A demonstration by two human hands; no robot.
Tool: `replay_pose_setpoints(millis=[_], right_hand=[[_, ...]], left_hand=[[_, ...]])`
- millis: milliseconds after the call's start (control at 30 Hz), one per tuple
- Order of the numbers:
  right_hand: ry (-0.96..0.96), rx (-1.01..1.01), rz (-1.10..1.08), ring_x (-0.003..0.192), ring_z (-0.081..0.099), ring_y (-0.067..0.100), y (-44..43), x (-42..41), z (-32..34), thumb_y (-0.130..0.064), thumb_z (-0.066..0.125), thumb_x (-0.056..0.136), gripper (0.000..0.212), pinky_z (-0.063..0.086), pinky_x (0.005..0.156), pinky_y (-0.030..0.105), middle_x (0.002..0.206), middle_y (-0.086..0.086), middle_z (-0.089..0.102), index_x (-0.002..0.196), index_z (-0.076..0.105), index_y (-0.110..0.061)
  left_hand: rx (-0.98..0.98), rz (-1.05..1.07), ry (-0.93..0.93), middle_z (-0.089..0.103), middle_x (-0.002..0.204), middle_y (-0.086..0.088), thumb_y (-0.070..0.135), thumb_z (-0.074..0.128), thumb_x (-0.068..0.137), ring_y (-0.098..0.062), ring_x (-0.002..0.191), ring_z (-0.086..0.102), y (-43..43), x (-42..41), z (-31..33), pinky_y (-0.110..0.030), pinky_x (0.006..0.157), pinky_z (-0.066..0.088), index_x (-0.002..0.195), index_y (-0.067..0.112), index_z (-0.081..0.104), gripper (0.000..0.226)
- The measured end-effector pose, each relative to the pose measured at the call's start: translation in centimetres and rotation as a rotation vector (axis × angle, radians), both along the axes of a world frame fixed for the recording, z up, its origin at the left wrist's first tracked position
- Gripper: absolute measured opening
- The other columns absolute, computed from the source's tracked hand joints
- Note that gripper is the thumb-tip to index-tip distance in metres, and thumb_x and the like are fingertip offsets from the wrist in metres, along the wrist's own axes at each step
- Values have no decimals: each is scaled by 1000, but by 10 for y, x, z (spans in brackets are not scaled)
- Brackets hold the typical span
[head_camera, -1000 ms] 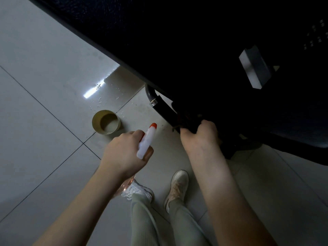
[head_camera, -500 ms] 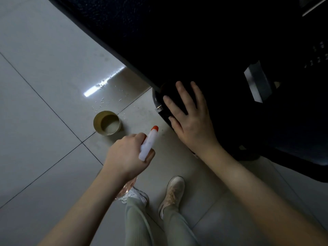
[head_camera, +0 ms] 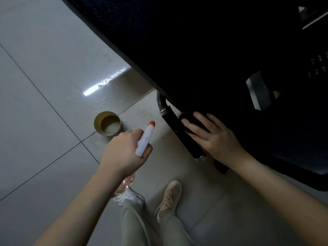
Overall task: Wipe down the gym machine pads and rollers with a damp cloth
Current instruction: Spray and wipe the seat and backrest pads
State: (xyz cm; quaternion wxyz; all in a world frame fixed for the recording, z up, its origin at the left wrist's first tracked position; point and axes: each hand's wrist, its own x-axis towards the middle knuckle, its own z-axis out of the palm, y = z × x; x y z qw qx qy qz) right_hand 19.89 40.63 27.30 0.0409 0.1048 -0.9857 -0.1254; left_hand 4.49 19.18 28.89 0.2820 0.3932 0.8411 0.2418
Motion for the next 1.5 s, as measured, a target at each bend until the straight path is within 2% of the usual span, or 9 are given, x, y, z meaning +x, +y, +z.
replay_pose_setpoints(millis=[100,233,467,733,833,1033,1233,1367,1500], right_hand=[[108,-58,7,130,38,31,-7,-37,3,-8,42,98,32,34,104,43,140,4,49,119,66,-14],[219,-103,29,128,38,31,-15,-78,1,-6,44,97,31,32,106,43,137,7,52,120,63,-13],[123,-185,24,131,35,35,-2,-49,9,-4,37,100,36,33,108,45,143,9,37,125,61,-13],[156,-218,6,129,37,37,-5,-53,5,-2,32,100,37,35,105,49,141,11,39,125,57,-11],[137,-192,7,131,34,36,-4,-51,4,-1,32,99,37,31,108,48,143,10,36,129,49,-13],[113,-156,-5,135,30,35,-3,-51,4,2,49,90,51,25,112,46,146,8,33,137,43,-17],[169,-136,15,133,32,36,-18,-99,17,0,20,99,47,25,110,46,144,11,41,131,51,-14],[225,-32,58,132,39,35,-30,-152,26,-2,31,98,43,27,110,44,141,11,49,131,56,-15],[212,33,75,130,44,36,-35,-161,32,-4,26,100,46,32,108,45,139,12,50,137,49,-18]], left_hand=[[28,65,-32,53,60,-12,39,40,82,-33,53,51,-5,-7,-6,-48,52,50,77,6,52,35],[70,123,-55,55,65,-2,47,34,78,-22,57,52,-11,-18,-10,-39,54,47,76,14,52,38],[209,7,-26,56,64,-3,42,38,78,-21,53,51,-11,-33,6,-37,49,44,76,7,58,40],[240,249,45,59,66,-9,41,38,80,-26,57,53,-12,-48,6,-42,53,46,77,4,57,41],[281,388,64,63,76,-14,31,43,82,-32,65,57,-15,-53,8,-48,58,49,88,-1,60,36],[258,478,140,55,65,-13,33,38,82,-31,57,51,-25,-66,4,-53,52,43,77,0,52,37],[304,500,106,66,80,-18,38,39,81,-36,71,61,-29,-67,6,-55,61,52,89,-2,59,45],[298,493,104,65,79,-16,39,38,78,-34,69,60,-32,-65,7,-53,61,51,90,-1,61,48],[290,492,97,66,80,-15,38,40,80,-32,70,60,-36,-62,9,-52,62,51,91,-1,62,46]])
